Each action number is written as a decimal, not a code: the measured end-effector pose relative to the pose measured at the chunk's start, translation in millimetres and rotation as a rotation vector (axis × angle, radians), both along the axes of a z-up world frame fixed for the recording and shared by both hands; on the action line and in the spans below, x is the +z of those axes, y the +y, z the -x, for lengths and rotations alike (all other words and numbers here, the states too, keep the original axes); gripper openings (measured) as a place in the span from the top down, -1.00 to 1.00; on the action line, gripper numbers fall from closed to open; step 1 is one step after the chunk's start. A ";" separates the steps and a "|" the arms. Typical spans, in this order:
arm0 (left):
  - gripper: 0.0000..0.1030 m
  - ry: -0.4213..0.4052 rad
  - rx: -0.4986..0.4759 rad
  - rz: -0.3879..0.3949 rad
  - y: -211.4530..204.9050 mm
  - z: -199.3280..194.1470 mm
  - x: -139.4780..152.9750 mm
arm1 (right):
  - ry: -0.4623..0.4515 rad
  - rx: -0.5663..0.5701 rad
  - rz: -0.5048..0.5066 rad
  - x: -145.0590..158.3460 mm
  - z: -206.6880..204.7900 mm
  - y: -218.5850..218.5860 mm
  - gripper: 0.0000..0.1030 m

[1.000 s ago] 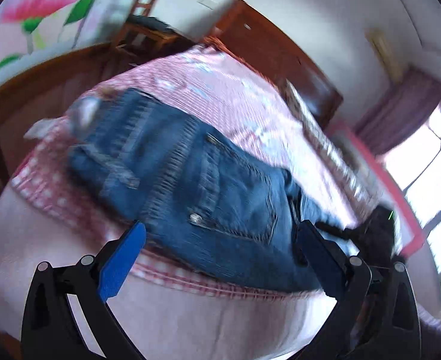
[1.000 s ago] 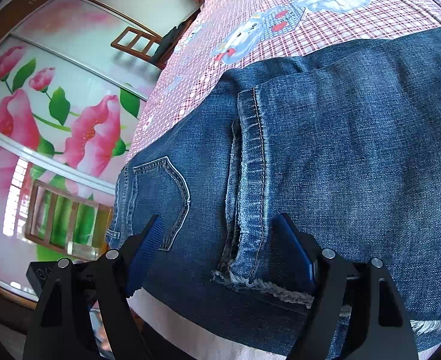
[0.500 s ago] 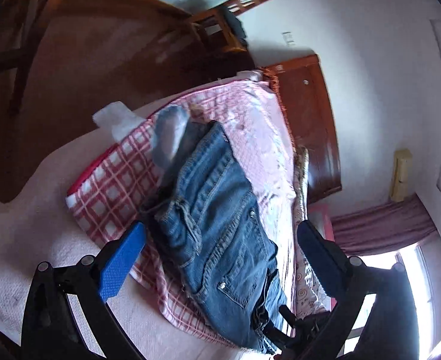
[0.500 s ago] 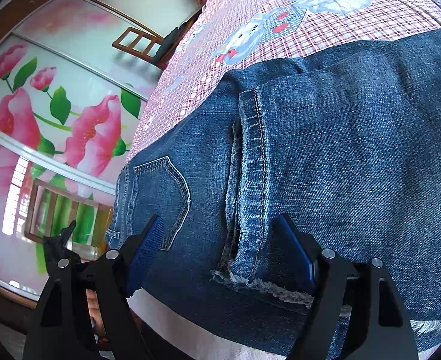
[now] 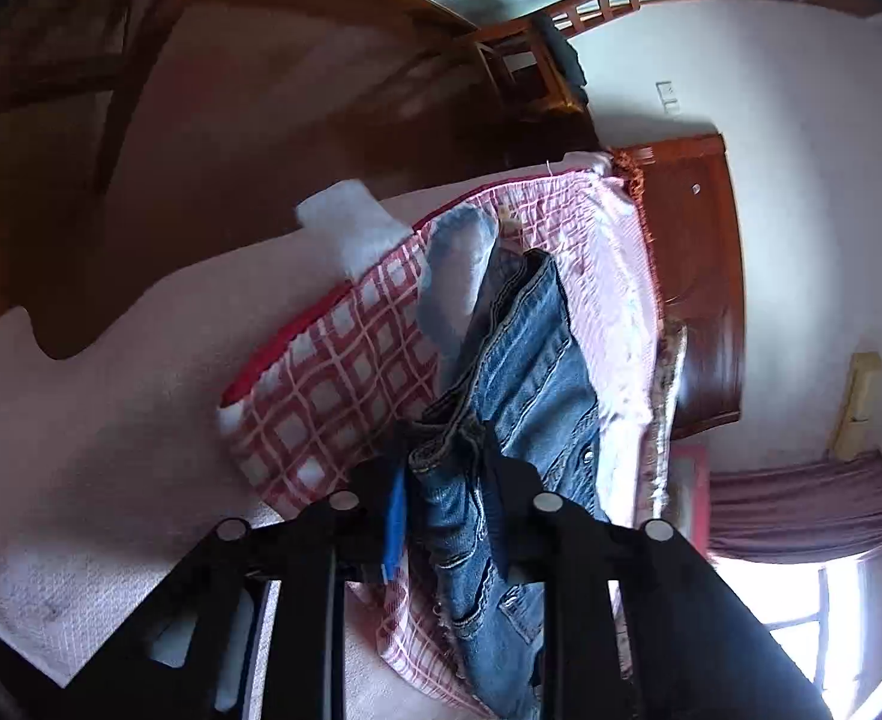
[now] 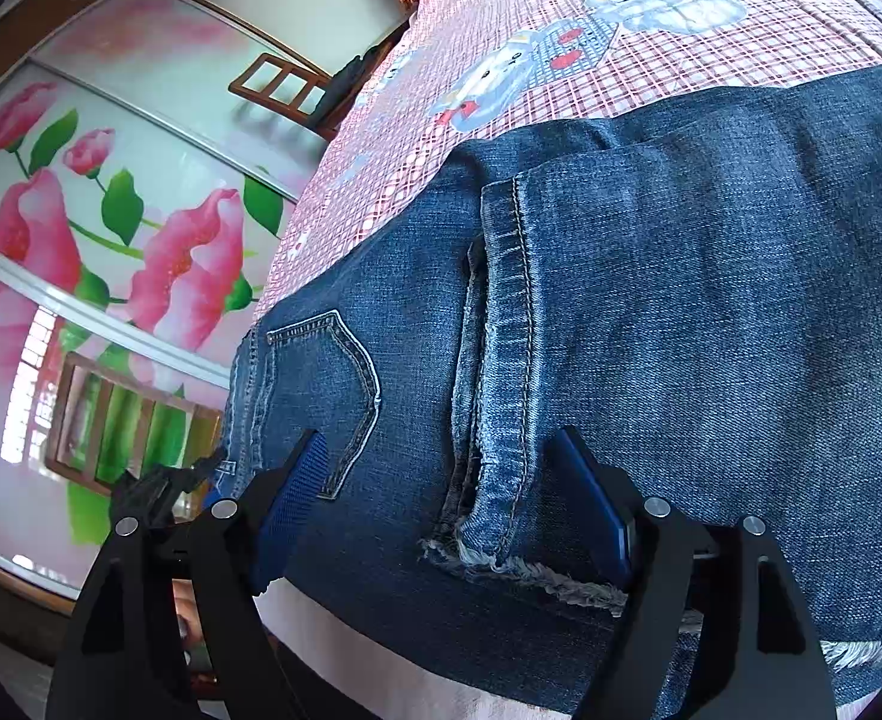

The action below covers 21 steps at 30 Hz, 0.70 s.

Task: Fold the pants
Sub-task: 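Lift the jeans edge with the left tool and fold it over the jeans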

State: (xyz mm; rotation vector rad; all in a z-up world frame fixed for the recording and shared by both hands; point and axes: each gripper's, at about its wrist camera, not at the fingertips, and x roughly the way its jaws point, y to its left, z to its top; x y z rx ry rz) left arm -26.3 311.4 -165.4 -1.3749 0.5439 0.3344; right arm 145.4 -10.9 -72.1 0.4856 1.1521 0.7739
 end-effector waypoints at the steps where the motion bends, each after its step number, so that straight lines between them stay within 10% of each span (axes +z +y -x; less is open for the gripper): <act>1: 0.68 0.011 -0.001 -0.022 -2.5 -1.1 2.3 | 0.001 0.001 0.000 -0.3 -0.1 -0.1 -0.49; 21: 0.72 0.297 -0.117 -0.554 -43.5 -31.9 98.7 | 0.019 0.004 -0.028 -5.0 -6.4 -6.9 -0.49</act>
